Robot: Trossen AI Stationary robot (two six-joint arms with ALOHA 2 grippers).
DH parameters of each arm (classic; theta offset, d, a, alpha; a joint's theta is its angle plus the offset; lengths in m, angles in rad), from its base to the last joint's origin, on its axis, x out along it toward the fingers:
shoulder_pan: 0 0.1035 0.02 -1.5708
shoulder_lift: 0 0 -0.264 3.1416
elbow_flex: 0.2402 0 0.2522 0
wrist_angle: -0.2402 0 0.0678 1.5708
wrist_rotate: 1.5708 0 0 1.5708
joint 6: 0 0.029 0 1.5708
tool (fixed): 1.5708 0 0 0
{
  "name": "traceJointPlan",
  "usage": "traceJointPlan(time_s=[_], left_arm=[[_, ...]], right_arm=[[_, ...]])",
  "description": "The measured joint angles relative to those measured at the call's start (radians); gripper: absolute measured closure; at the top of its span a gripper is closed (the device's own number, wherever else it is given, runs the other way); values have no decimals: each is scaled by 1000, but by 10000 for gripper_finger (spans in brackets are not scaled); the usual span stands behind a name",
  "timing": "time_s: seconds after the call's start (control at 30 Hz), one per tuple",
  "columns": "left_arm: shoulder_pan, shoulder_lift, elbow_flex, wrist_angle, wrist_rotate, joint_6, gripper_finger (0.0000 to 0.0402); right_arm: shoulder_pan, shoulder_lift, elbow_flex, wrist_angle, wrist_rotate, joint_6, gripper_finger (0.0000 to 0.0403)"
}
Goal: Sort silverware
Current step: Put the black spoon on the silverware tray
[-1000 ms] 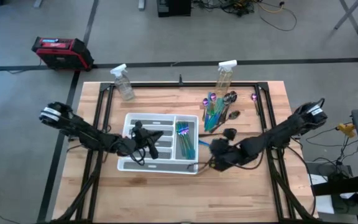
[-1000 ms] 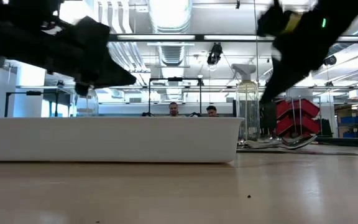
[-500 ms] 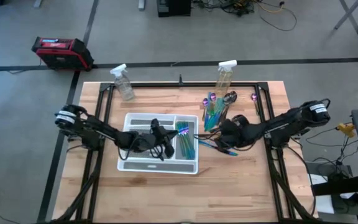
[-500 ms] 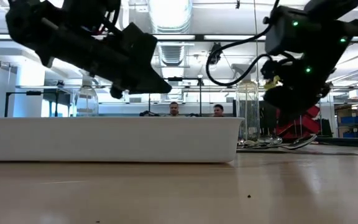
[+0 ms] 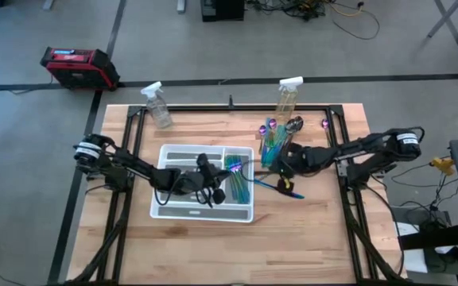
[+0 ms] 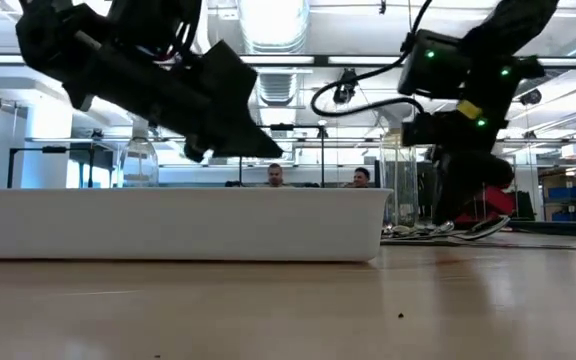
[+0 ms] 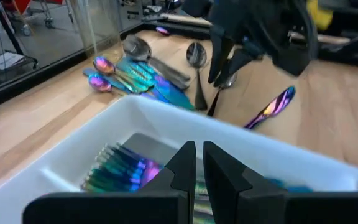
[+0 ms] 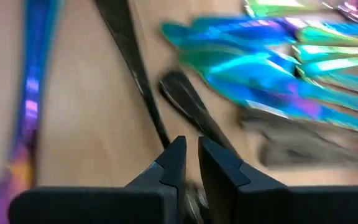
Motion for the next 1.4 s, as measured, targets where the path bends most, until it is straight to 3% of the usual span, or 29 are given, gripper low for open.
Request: traceJointPlan(time_s=[0.23,0.67,1.13,1.4], left_arm=[[0,1,-39,-48,0,-83,386],[1,2,-41,-39,-12,-88,386],[3,2,-23,11,-20,-40,386],[-2,-3,-23,64,75,109,386]], right_arm=[[-93,1,-26,27,-166,-68,354],[-104,-14,-44,23,-227,-139,294],[-103,-39,-48,0,-255,-209,328],[-103,-43,-79,28,-265,-220,323]])
